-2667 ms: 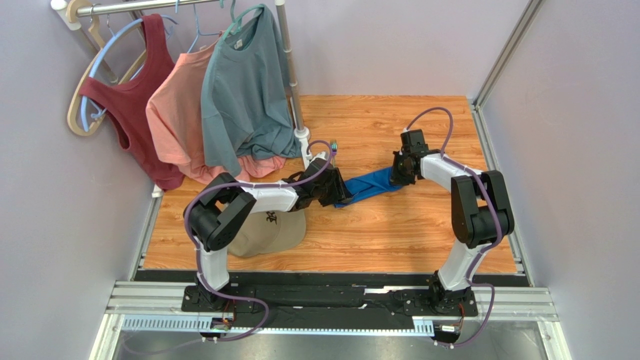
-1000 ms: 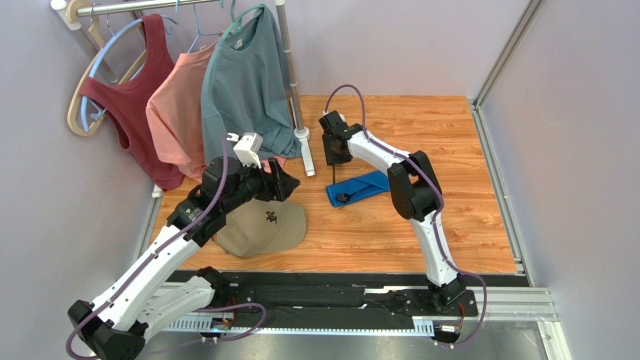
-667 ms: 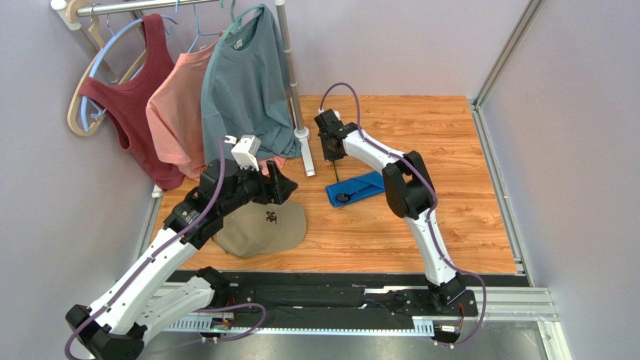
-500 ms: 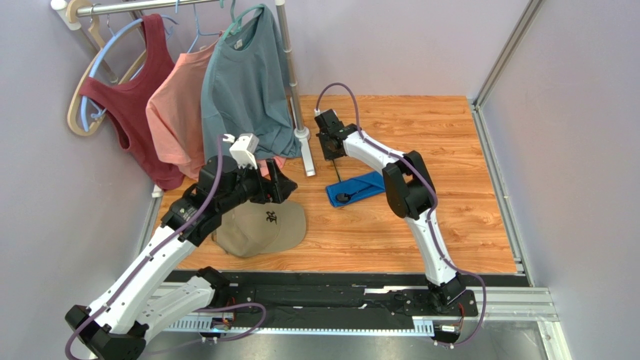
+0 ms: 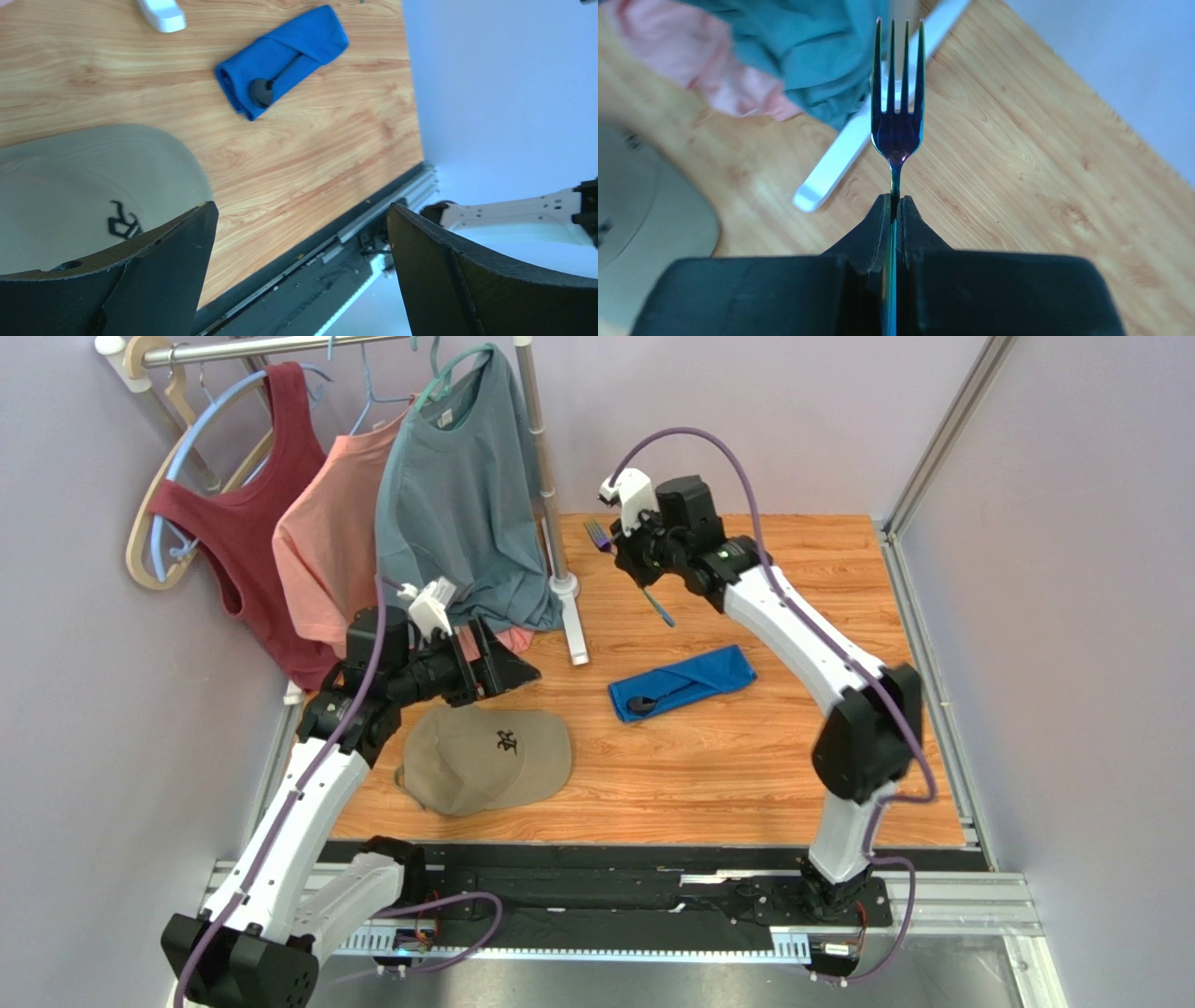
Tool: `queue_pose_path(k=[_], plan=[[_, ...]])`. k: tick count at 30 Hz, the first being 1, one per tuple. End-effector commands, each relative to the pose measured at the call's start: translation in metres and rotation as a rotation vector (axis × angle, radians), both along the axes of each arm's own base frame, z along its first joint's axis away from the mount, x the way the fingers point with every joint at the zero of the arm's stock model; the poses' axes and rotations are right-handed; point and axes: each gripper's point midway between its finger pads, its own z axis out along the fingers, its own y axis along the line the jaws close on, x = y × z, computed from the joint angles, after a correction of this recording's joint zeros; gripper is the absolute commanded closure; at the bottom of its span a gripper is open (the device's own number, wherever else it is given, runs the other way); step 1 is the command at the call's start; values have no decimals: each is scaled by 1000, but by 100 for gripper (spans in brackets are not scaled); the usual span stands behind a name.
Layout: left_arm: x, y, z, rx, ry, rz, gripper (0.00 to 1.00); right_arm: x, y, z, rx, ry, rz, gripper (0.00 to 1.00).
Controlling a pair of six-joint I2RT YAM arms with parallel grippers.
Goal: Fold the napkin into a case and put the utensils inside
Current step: Pass from the right arm to the left
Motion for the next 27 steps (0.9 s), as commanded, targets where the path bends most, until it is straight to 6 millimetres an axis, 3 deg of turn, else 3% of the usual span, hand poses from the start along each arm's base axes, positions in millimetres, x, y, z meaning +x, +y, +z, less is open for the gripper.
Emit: queue_pose_path(k=[1, 3, 4, 6, 11, 13, 17, 23, 26, 27], plan=[[-13, -27, 38, -159, -72, -239, 1, -96, 18, 24, -66, -38, 310, 100], [-19, -34, 41, -189, -55, -320, 4, -124, 11, 6, -124, -11, 358, 100], [-17, -35, 33, -184, -20, -337, 6, -140, 12, 17, -123, -35, 378, 100], [-19, -36, 29, -177, -15, -370, 10, -160, 5, 2, -164, -1, 396, 100], [-27, -34, 15, -157, -11, -387, 6, -208, -1, 0, -224, 9, 471, 100], [-28, -35, 9, -159, 4, -399, 5, -224, -2, -10, -250, 17, 500, 100], [-27, -38, -3, -165, 53, -421, 7, -243, 3, -8, -245, 3, 538, 100], [-20, -50, -17, -167, 120, -443, 19, -257, 18, -8, -251, -30, 584, 100], [-17, -57, -18, -192, 139, -459, 28, -257, 23, -8, -254, -44, 592, 100], [-16, -58, -18, -193, 140, -459, 35, -257, 23, -7, -256, -48, 593, 100]])
